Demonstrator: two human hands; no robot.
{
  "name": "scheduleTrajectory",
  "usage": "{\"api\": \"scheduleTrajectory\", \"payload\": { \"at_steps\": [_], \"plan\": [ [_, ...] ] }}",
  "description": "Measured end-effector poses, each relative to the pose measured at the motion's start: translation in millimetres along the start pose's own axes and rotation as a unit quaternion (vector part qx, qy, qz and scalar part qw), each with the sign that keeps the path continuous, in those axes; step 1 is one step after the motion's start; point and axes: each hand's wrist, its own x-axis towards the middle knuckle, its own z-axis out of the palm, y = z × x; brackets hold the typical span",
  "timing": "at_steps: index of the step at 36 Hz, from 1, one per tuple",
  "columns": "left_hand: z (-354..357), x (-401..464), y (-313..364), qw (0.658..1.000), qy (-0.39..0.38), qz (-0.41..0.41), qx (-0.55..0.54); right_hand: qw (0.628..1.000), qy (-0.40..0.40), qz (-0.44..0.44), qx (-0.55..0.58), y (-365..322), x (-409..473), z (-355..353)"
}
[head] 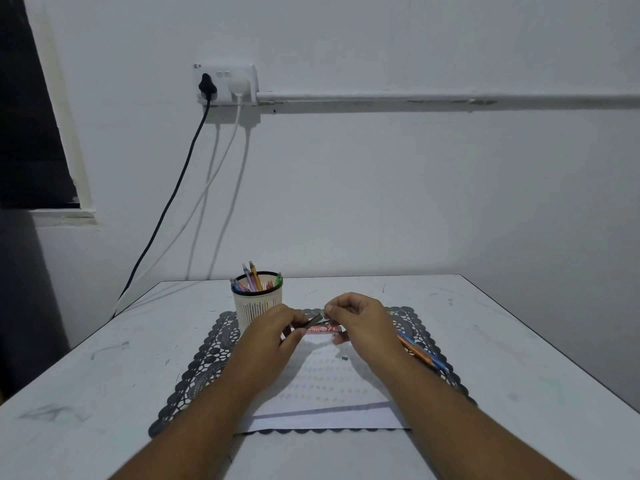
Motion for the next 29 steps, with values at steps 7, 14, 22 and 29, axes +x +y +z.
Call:
{"api": "scheduleTrajectory", "payload": {
  "at_steps": [7, 14, 22, 29],
  "plan": [
    [0.2, 0.2, 1.6, 1.0, 0.001, 0.003, -0.001, 1.0, -0.012, -0.017, -0.024, 4.6, 0.2, 1.0],
    [-0.9, -1.0, 5.5, 0.999, 0.023, -0.023, -0.033, 0.98, 0.01, -0.11, -0.164, 3.2, -2.0, 0.6],
    [-1.4, -1.8, 7.5, 0.997, 0.04, -0.049, -0.055, 0.862, -0.006, -0.187, -0.47, -8.8, -6.2, 0.7],
    [-0.5, -0.6, 10.9, 0.983, 0.061, -0.11, -0.137, 0.862, -0.004, -0.096, -0.497, -15.5, -5.0, -6.4]
  ]
}}
